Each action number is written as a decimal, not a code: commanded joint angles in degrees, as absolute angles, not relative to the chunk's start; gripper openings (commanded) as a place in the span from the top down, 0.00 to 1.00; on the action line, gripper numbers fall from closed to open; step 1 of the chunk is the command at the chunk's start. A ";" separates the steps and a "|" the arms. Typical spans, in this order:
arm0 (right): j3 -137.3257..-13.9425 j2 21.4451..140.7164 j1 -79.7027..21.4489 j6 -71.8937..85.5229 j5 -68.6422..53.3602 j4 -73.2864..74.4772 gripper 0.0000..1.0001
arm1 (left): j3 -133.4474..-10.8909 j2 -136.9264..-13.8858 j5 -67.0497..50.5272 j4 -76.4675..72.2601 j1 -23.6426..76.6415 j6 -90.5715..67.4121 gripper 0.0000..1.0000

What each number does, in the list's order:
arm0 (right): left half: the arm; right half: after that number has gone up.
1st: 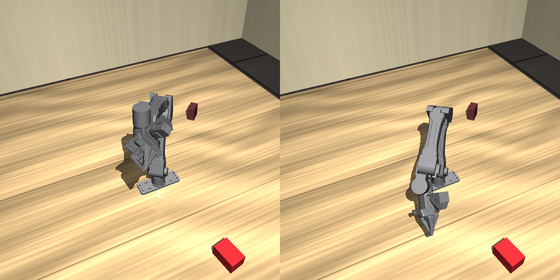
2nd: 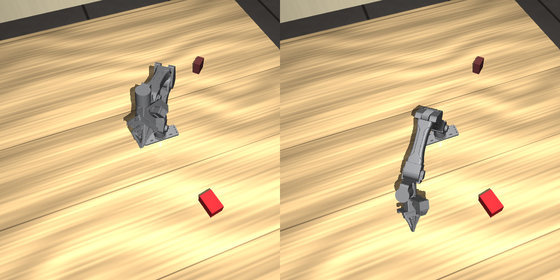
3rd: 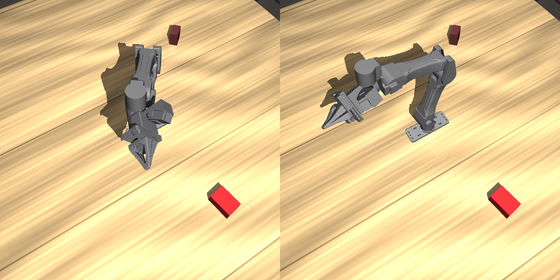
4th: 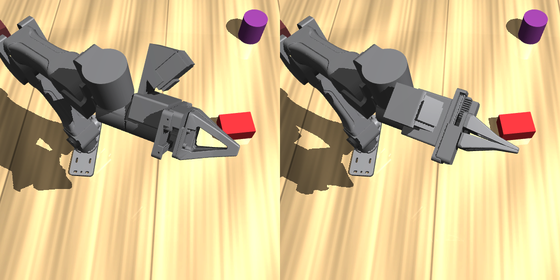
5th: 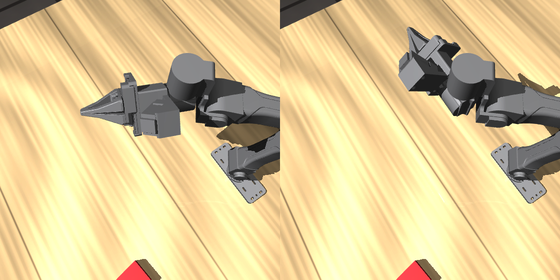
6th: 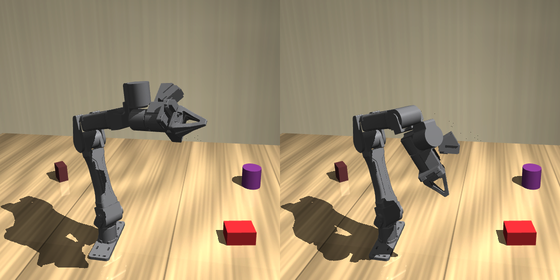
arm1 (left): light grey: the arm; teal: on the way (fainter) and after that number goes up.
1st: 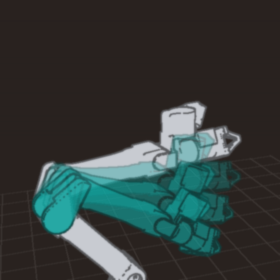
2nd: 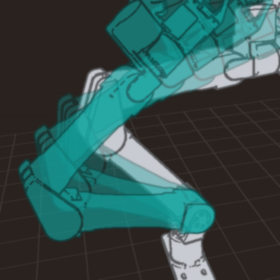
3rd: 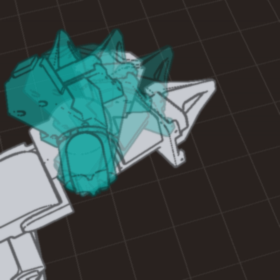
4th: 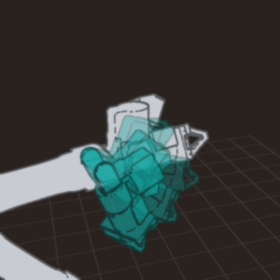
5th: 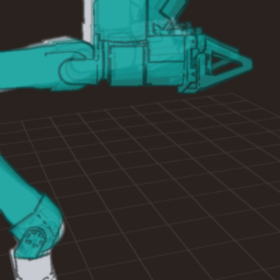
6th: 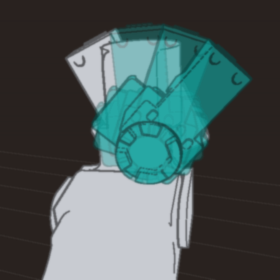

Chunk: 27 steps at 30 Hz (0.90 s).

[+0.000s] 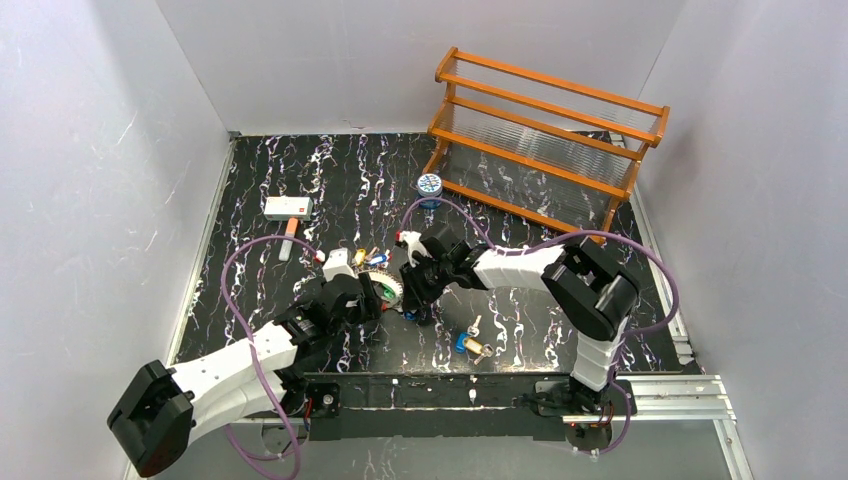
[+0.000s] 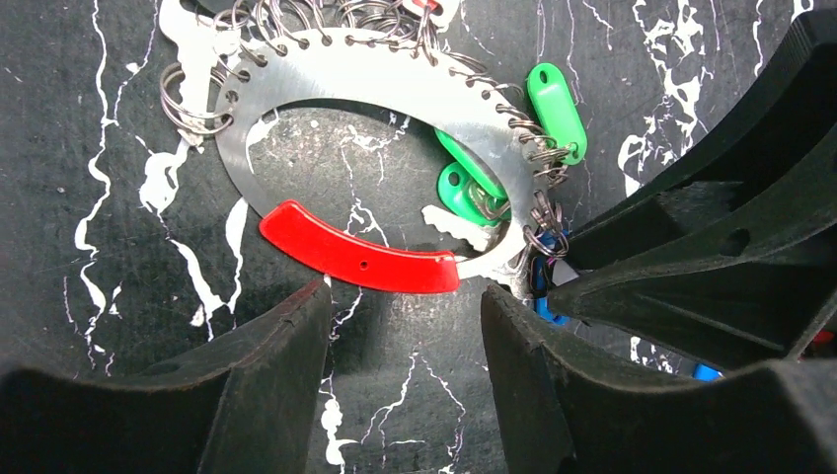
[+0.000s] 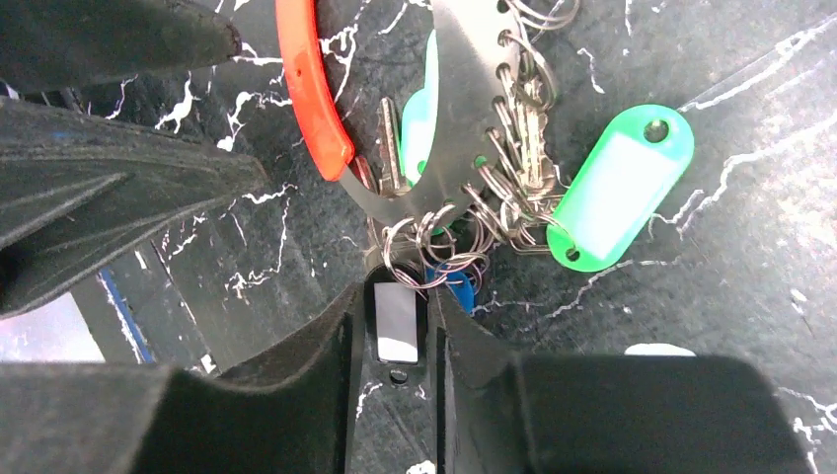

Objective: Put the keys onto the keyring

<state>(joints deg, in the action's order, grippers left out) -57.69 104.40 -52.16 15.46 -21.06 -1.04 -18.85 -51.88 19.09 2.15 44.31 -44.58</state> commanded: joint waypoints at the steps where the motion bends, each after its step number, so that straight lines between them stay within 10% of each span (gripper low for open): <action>1: -59.08 106.72 -53.57 14.68 -28.33 -2.53 0.74 | -20.65 -50.65 22.11 4.80 44.03 -44.47 0.44; 7: -53.84 101.71 -53.88 15.41 -37.40 -12.17 0.82 | -20.32 -50.10 22.93 5.10 44.00 -44.70 0.44; 14: -51.92 94.88 -52.43 15.60 -34.72 -14.86 0.51 | -19.97 -49.88 22.76 5.66 43.97 -44.92 0.44; 27: -54.84 97.22 -52.15 10.39 -29.03 -7.02 0.47 | -19.23 -49.04 22.61 6.09 43.99 -45.55 0.43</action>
<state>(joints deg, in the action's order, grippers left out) -52.47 96.12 -52.10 12.84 -30.87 -9.13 -18.87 -50.04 20.60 4.99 44.31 -45.06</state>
